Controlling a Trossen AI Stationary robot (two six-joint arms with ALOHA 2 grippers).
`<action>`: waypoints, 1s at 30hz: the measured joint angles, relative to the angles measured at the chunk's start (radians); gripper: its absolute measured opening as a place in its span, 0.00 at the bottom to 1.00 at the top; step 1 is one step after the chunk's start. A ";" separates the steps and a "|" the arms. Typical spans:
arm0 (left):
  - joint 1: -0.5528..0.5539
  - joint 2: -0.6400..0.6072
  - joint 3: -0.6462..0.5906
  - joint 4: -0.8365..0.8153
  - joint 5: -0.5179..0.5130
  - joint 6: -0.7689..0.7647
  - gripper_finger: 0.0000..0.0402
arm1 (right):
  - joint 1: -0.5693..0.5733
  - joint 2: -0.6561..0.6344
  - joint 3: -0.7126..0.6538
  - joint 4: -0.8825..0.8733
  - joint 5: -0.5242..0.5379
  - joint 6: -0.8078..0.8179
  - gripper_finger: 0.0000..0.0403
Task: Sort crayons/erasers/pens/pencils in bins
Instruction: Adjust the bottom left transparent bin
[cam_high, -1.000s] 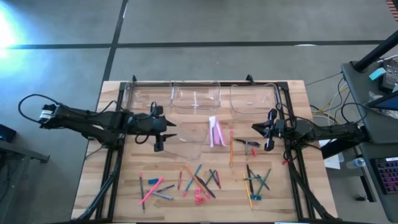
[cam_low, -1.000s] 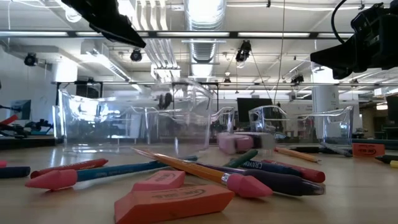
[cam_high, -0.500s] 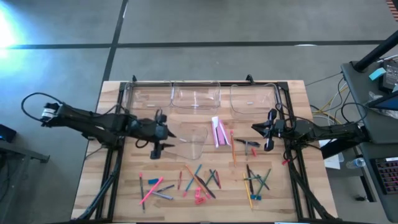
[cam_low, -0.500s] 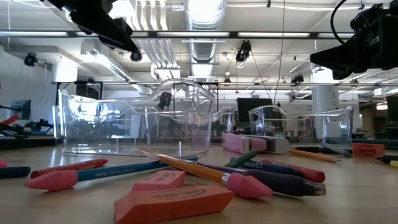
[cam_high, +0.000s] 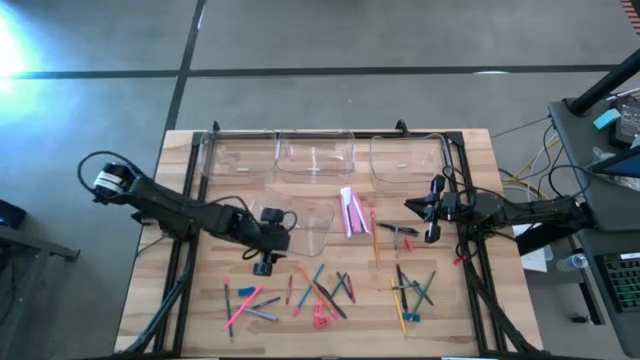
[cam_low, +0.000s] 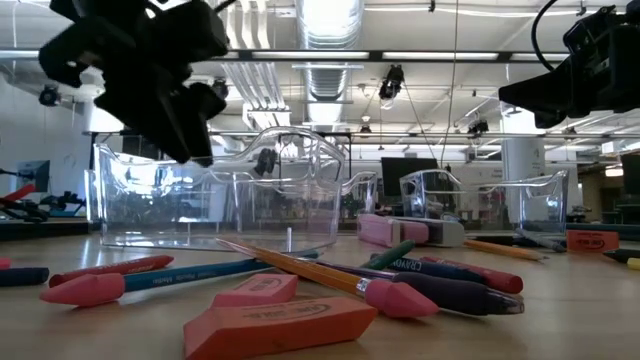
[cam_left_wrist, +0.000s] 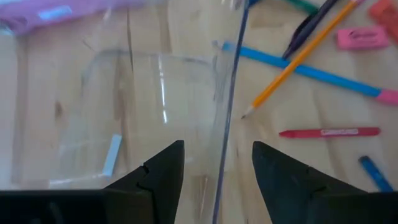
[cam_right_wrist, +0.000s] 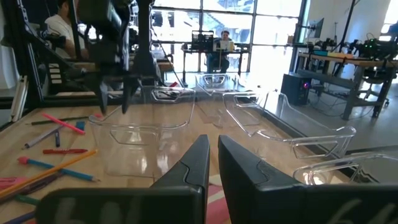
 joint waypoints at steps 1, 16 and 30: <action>0.000 0.012 -0.002 -0.004 0.000 0.000 0.45 | 0.000 0.000 0.000 0.000 0.000 0.000 0.07; 0.033 0.046 -0.006 -0.248 -0.064 -0.294 0.02 | 0.000 0.000 0.000 0.000 0.000 0.000 0.07; 0.032 -0.111 -0.043 -0.504 -0.074 -0.340 0.00 | 0.000 0.000 0.000 0.000 0.000 0.000 0.07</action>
